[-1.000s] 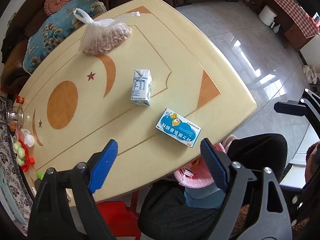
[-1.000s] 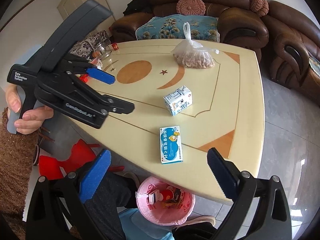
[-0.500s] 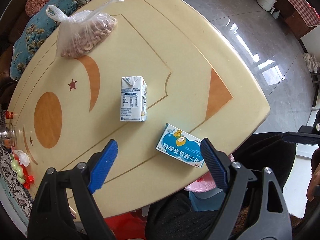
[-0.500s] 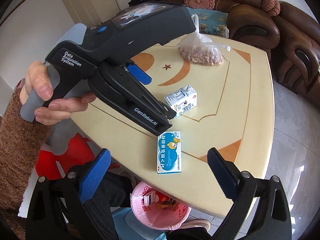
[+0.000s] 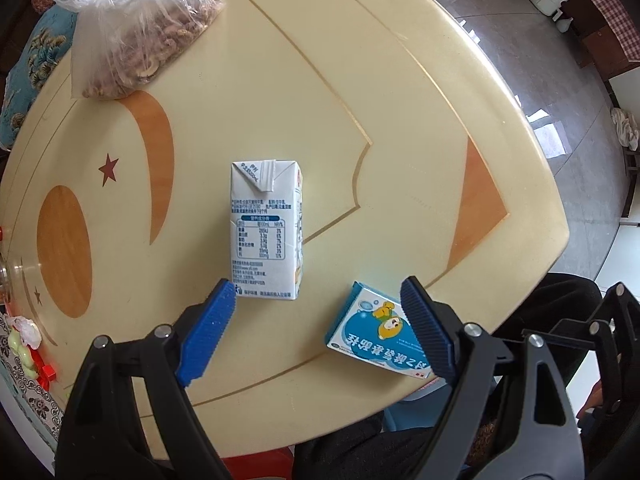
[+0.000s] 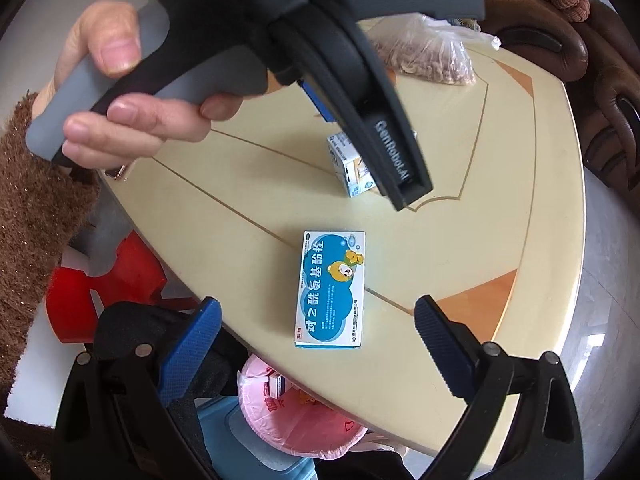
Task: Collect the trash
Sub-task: 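Move both open tools toward the milk carton and blue-white box, then close the left tool on the white milk carton while the right tool grasps the blue-white box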
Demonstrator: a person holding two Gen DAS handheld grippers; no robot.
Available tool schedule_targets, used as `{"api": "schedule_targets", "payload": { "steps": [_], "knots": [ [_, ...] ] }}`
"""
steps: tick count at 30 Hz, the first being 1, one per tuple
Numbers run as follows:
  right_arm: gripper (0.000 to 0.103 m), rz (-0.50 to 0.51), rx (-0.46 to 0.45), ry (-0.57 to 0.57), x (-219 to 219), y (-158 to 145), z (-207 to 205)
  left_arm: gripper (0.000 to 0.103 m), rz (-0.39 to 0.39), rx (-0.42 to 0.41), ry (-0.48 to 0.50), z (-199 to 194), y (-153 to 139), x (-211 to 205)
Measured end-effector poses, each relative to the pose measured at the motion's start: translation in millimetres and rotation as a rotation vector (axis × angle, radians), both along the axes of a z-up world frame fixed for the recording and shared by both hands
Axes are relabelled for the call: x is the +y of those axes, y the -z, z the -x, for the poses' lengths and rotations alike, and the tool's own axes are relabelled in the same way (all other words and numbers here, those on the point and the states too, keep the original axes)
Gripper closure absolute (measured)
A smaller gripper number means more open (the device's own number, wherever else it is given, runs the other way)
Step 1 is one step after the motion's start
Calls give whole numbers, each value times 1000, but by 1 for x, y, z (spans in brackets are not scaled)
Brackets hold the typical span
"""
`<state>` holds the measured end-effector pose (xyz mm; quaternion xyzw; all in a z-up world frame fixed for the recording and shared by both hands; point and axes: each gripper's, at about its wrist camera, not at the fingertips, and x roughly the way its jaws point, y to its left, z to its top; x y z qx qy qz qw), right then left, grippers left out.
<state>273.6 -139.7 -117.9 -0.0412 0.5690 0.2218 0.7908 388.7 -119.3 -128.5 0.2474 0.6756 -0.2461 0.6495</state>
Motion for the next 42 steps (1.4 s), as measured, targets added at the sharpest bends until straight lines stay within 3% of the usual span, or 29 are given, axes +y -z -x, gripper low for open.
{"api": "schedule_targets", "payload": {
  "steps": [5, 11, 26, 31, 33, 36, 42],
  "knots": [
    [8, 79, 36, -37, 14, 39, -9, 21, -3, 21, -6, -14, 17, 1],
    [8, 94, 73, -56, 23, 72, -16, 19, 2, 40, -8, -28, 31, 3],
    [8, 129, 96, -62, 21, 108, -24, 19, -27, 59, 11, -34, 67, -8],
    [12, 180, 55, -68, 23, 112, -21, 36, -59, 60, 5, -32, 75, -8],
    [21, 223, 17, -75, 27, 112, -18, 43, -77, 65, -5, -32, 80, -8],
    [39, 210, -14, -83, 29, 108, -14, 58, -102, 69, -20, -32, 86, -7],
    [42, 209, -15, -67, 26, 105, -14, 59, -105, 47, -49, -30, 83, -1]
  ]
}}
